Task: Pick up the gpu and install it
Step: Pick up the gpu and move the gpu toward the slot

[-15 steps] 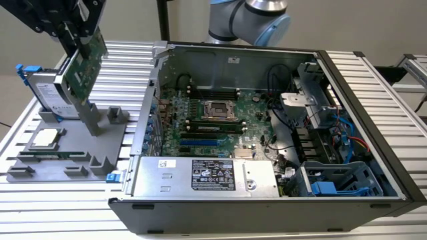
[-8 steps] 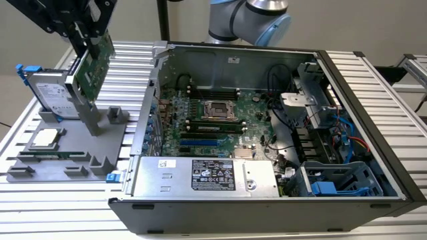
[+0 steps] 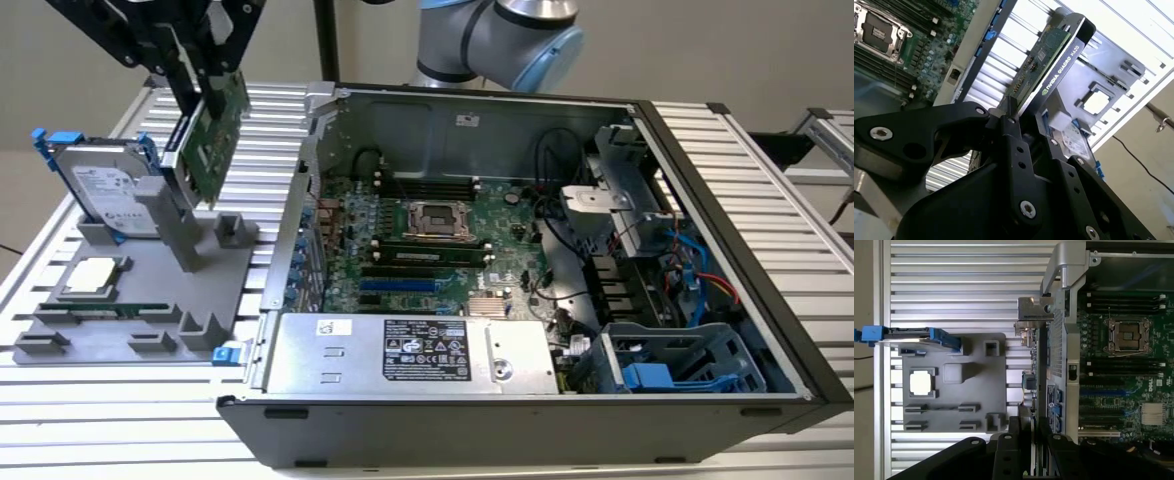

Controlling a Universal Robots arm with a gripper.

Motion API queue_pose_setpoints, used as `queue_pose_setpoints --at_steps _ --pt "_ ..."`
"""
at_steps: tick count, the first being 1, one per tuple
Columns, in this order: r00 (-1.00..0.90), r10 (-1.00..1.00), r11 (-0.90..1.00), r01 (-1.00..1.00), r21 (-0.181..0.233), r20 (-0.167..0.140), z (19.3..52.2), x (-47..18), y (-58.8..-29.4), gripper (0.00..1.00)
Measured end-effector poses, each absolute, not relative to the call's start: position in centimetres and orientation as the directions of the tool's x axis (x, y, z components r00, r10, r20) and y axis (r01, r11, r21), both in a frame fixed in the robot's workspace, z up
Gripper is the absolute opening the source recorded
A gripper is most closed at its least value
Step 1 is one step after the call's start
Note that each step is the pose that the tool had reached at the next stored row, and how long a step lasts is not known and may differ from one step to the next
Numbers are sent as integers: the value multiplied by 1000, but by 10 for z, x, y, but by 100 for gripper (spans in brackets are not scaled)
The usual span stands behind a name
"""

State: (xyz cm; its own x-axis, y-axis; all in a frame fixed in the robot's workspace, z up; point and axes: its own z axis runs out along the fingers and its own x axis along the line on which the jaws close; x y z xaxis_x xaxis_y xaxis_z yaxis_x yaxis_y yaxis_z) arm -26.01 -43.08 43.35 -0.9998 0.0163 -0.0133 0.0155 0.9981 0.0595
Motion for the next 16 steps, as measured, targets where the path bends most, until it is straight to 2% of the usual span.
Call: queue_pose_setpoints --at_steps 16 --pt "-1000 16 998 16 60 -13 433 -230 -430 0"
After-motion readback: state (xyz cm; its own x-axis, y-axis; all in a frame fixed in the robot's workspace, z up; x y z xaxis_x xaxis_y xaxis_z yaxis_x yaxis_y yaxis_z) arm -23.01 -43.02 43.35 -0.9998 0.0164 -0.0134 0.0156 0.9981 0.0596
